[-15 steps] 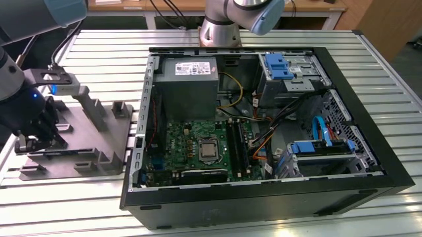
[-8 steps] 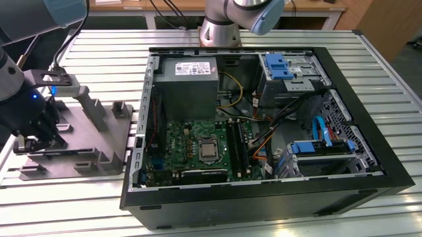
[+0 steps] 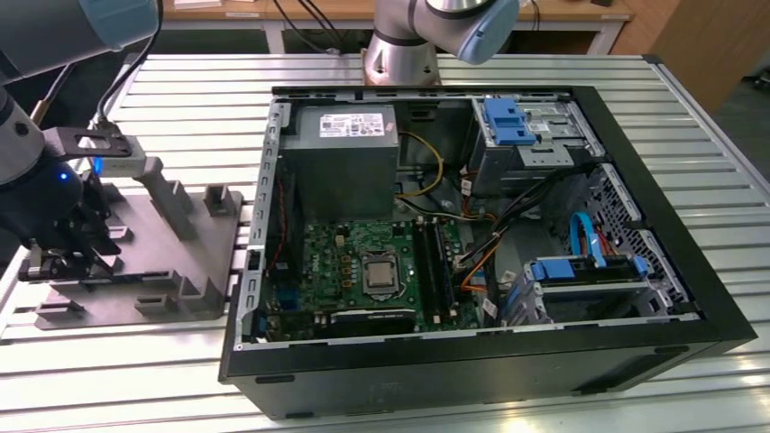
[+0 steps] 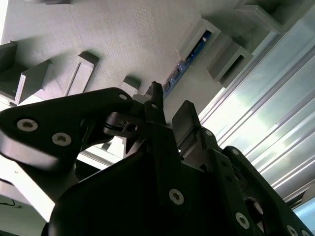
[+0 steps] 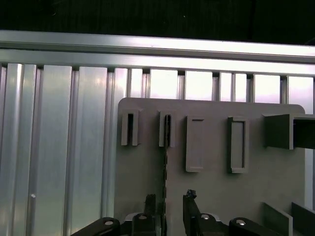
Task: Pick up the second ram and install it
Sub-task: 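Pick up the second ram and move it above second insertion slot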
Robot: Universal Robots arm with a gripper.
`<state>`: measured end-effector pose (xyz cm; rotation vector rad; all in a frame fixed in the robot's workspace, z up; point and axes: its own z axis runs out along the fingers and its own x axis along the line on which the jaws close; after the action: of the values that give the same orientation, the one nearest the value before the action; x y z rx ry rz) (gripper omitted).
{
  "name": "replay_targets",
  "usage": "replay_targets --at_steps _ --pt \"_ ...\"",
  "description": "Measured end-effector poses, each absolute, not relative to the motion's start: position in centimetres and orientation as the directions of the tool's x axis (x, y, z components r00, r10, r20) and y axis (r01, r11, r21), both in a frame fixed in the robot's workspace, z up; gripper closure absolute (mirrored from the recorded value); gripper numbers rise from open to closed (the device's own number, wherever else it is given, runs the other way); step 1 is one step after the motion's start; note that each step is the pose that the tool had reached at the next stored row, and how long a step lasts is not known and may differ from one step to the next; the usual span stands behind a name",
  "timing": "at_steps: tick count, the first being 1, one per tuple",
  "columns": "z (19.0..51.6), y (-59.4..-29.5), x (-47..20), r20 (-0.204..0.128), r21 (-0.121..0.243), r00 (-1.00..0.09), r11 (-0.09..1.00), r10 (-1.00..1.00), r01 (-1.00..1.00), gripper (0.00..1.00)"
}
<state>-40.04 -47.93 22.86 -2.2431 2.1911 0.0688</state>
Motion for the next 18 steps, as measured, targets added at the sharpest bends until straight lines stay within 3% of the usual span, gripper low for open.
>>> replay_targets --at_steps 18 --pt "22.16 -47.93 -40.15 -0.035 0.027 0.023 -0.024 -0.999 -0.999 0.64"
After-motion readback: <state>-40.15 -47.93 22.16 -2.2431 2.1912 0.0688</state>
